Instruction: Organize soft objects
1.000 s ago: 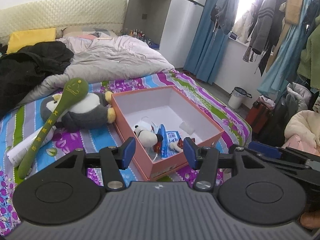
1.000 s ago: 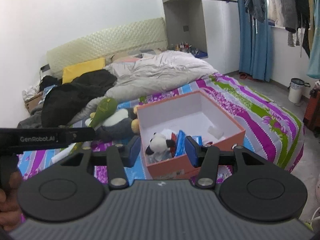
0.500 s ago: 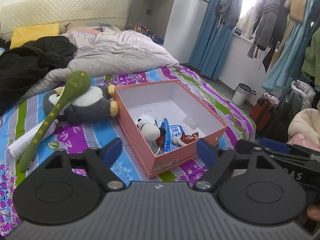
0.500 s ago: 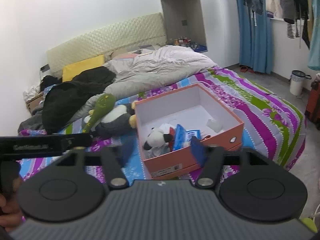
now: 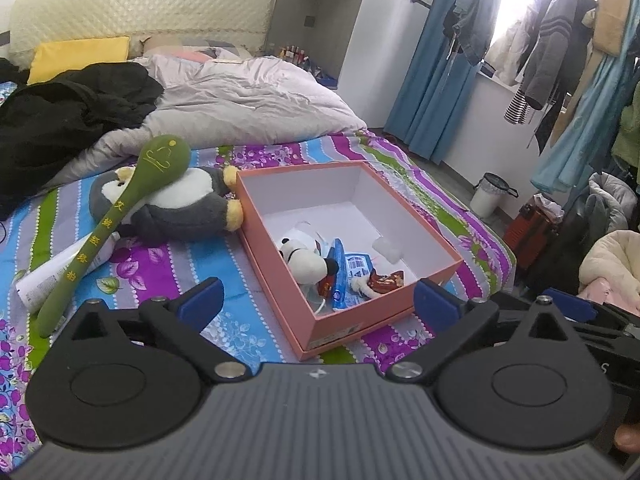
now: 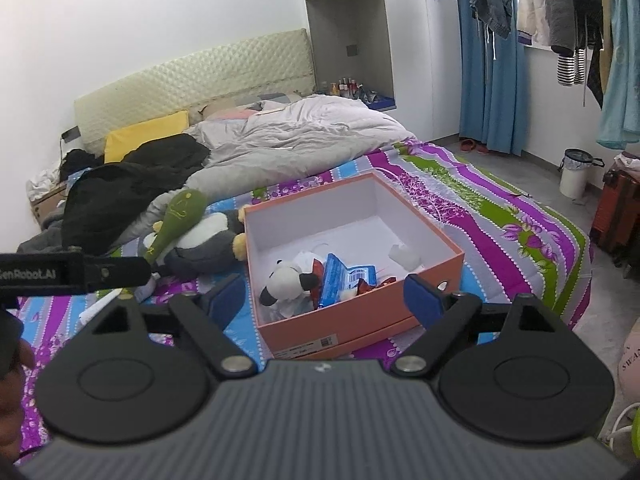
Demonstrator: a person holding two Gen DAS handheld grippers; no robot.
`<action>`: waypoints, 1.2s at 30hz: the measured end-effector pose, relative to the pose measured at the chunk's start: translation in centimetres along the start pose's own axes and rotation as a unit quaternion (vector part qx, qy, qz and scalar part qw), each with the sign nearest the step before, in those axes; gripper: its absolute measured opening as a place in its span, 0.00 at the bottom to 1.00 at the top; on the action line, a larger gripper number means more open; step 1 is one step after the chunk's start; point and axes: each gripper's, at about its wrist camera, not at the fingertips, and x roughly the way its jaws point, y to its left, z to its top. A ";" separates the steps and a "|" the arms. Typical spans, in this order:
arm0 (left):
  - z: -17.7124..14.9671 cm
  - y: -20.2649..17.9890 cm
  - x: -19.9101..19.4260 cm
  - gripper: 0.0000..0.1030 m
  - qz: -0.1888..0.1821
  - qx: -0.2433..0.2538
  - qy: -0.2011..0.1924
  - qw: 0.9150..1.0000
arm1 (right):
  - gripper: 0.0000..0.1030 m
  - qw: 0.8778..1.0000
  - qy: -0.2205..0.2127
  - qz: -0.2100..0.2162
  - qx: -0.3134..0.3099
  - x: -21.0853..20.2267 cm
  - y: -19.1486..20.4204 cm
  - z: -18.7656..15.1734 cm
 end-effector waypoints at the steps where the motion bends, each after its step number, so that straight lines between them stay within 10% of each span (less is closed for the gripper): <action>1: 0.0 0.0 -0.1 1.00 0.001 0.001 -0.001 1.000 | 0.85 1.000 0.000 -0.001 0.001 0.0 0.0 0.0; 36: -0.3 0.0 -0.3 1.00 0.013 0.006 0.004 1.000 | 0.86 1.000 0.002 0.006 0.013 0.5 -0.3 -0.4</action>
